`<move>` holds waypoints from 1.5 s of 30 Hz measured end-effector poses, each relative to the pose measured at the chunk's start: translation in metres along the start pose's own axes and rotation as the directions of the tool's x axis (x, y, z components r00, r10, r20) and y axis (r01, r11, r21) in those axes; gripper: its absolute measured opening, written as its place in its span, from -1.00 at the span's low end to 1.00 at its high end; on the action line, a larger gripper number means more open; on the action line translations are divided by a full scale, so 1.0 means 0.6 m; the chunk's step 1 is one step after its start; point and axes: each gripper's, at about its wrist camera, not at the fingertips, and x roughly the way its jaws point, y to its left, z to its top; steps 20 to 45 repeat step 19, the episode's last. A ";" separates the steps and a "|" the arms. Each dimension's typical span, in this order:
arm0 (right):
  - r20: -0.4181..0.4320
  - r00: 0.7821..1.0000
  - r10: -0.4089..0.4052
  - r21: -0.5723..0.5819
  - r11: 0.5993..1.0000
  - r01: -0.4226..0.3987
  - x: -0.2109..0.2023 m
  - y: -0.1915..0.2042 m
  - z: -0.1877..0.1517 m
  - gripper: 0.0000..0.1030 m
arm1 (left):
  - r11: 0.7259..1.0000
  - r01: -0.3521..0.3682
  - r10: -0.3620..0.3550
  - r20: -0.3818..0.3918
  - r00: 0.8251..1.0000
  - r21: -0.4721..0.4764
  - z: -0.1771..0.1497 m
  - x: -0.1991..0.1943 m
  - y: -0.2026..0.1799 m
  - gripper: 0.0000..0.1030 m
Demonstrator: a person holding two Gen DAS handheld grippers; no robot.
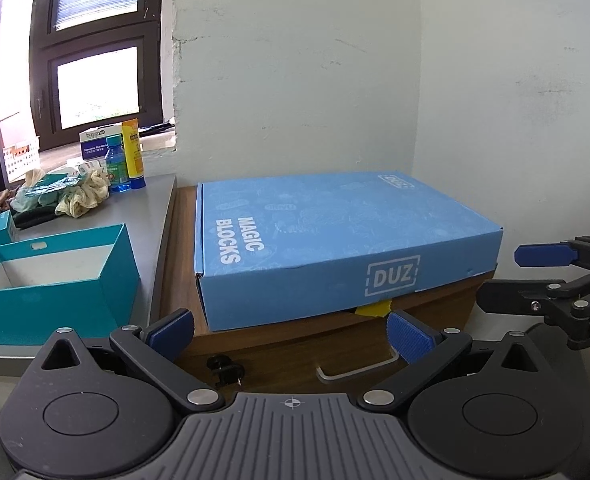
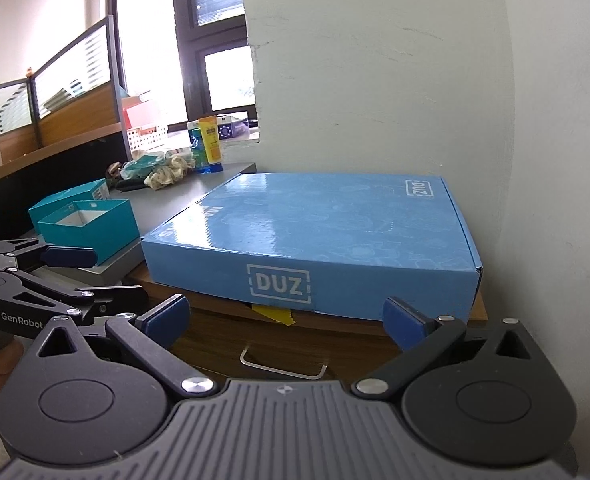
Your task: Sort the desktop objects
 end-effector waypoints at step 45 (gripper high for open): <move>0.011 0.999 0.040 -0.023 0.999 -0.040 0.001 0.026 0.009 0.99 | 0.998 -0.068 0.068 0.005 0.998 -0.009 -0.014 -0.034 0.005 0.99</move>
